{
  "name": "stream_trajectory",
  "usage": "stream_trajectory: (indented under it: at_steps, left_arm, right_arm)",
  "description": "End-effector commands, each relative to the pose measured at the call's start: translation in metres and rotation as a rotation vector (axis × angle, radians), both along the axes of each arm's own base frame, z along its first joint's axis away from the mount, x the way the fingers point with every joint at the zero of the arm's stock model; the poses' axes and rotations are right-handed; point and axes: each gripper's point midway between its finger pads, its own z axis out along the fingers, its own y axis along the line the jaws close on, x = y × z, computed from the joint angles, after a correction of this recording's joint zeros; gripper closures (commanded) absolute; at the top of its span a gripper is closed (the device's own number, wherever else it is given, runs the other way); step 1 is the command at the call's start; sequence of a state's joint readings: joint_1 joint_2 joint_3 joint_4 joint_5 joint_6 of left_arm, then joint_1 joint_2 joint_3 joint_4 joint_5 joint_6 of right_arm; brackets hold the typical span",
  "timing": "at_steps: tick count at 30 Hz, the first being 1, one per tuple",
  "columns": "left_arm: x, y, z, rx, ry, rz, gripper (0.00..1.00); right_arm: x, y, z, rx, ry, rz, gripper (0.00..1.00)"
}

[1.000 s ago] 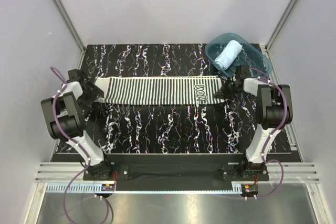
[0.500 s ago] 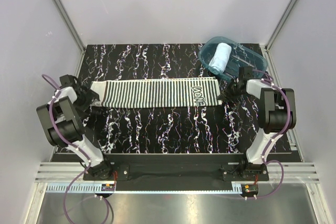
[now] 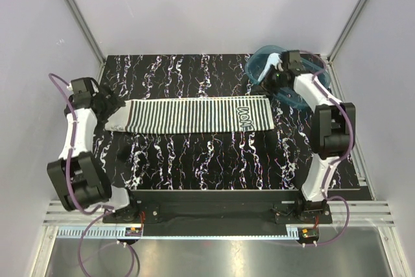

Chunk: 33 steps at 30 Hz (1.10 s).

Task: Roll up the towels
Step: Fold the towel

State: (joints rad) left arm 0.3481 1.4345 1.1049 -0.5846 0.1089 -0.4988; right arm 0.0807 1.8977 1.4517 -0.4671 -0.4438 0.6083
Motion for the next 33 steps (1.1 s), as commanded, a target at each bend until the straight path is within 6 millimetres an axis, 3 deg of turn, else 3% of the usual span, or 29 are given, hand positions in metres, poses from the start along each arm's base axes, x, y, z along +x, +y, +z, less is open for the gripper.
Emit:
stream_trajectory:
  at_steps: [1, 3, 4, 5, 7, 8, 15, 21, 29, 33]
  left_arm:
    - [-0.010, -0.018, 0.023, 0.049, -0.062, -0.107, 0.01]
    - [-0.015, -0.027, 0.029, 0.066, -0.104, -0.141, 0.01]
    - [-0.022, -0.031, 0.018, 0.065, -0.089, -0.158, 0.01]
    - [-0.025, -0.035, 0.016, 0.069, -0.095, -0.171, 0.01]
    - [-0.031, -0.039, 0.010, 0.081, -0.106, -0.186, 0.01]
    - [-0.031, -0.039, 0.010, 0.085, -0.111, -0.188, 0.01]
    - [-0.026, -0.050, 0.007, 0.065, -0.115, -0.216, 0.01]
    - [-0.023, -0.056, 0.008, 0.056, -0.121, -0.233, 0.01]
    - [-0.023, -0.061, 0.006, 0.053, -0.118, -0.250, 0.01]
    - [-0.022, -0.062, 0.006, 0.052, -0.116, -0.253, 0.01]
  right_arm:
    - [0.027, 0.014, 0.004, -0.081, -0.011, 0.018, 0.83]
    - [0.048, 0.008, -0.006, -0.139, 0.006, -0.022, 0.83]
    - [0.055, 0.006, -0.009, -0.158, 0.010, -0.035, 0.83]
    - [0.068, 0.004, -0.018, -0.192, 0.022, -0.045, 0.83]
    - [0.074, 0.005, -0.028, -0.234, 0.047, -0.037, 0.83]
    - [0.088, 0.011, -0.032, -0.253, 0.032, -0.032, 0.83]
    - [0.124, 0.014, -0.035, -0.311, 0.001, -0.059, 0.81]
    - [0.147, -0.018, -0.031, -0.444, -0.051, -0.159, 0.71]
    - [0.168, -0.098, -0.040, -0.436, -0.029, -0.319, 0.67]
    - [0.171, -0.109, -0.037, -0.417, -0.040, -0.316, 0.64]
